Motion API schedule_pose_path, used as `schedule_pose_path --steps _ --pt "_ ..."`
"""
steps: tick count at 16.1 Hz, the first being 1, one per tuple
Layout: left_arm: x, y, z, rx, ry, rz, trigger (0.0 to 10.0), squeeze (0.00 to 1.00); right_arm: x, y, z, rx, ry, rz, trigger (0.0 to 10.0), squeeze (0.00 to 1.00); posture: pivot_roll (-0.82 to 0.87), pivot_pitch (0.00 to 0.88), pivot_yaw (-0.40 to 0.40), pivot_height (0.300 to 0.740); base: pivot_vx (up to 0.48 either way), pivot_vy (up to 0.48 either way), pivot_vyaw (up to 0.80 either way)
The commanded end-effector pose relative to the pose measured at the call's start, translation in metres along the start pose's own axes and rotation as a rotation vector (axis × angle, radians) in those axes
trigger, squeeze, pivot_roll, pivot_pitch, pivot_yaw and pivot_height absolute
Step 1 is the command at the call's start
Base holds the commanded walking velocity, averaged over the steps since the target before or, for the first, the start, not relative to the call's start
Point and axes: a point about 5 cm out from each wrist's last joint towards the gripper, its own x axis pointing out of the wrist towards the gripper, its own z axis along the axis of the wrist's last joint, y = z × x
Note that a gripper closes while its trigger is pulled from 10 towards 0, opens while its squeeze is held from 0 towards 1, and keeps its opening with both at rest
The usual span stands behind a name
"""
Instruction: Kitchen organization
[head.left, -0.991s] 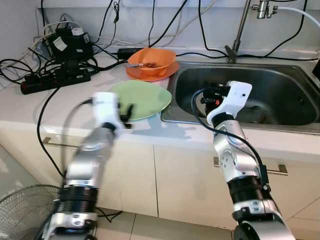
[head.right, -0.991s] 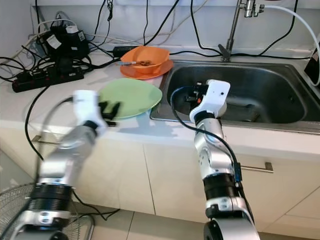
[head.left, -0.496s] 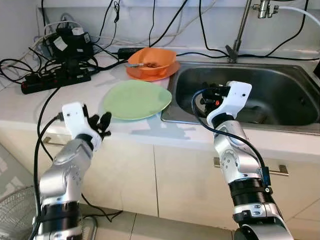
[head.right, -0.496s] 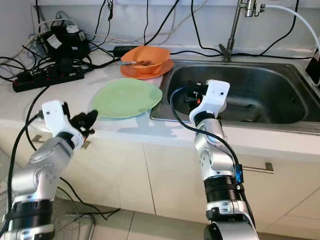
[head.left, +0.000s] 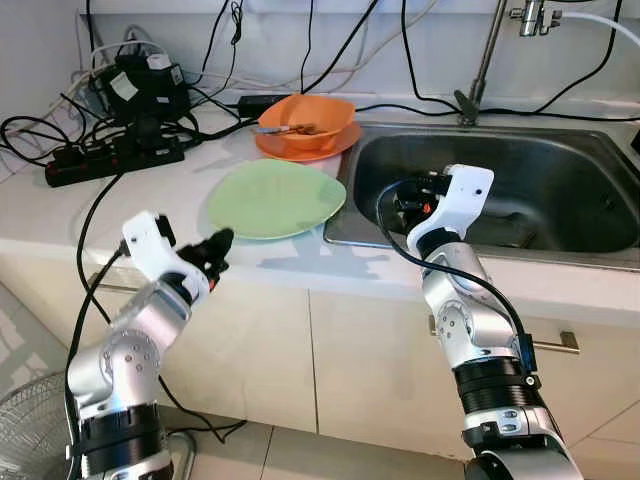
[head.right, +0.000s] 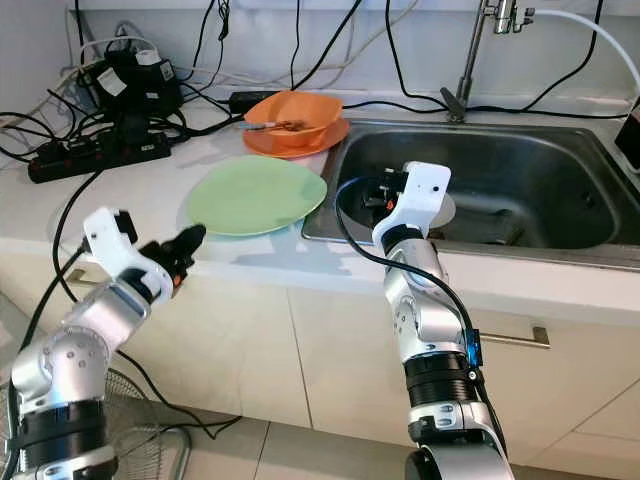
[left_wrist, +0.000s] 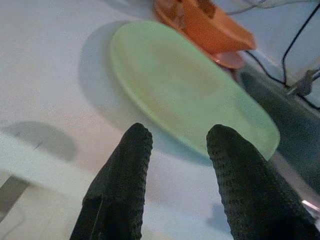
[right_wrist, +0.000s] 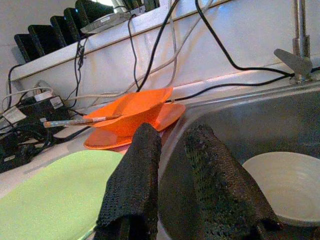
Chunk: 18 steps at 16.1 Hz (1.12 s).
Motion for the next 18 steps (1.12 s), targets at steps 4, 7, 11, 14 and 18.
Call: schedule_pose_path --steps 4,7,11,14,18 --pt "0.0 -0.014 0.002 -0.039 0.007 -0.037 10.0 1.0 -0.003 0.0 0.0 -0.005 0.005 0.006 10.0 0.0 0.08 0.0 0.081 0.74 0.0 0.0 0.0" --pt "0.001 -0.014 0.003 -0.057 0.02 -0.038 10.0 1.0 -0.002 -0.001 0.001 -0.005 0.006 0.003 10.0 0.0 0.08 0.001 0.081 0.74 0.0 0.0 0.0" --pt "0.0 -0.009 0.002 -0.082 0.034 -0.002 10.0 1.0 -0.002 0.0 0.0 0.0 0.01 0.005 10.0 0.0 0.09 0.005 0.08 0.74 0.0 0.0 0.0" --pt "0.004 -0.004 -0.002 -0.12 0.057 0.045 10.0 1.0 -0.002 0.0 0.0 -0.001 0.011 0.004 10.0 0.0 0.09 0.006 0.08 0.74 0.0 0.0 0.0" --pt "0.009 -0.006 -0.004 -0.132 0.075 0.041 10.0 0.0 -0.002 0.001 0.001 0.0 0.018 0.032 10.0 0.0 0.08 0.008 0.075 0.74 0.0 0.0 0.0"
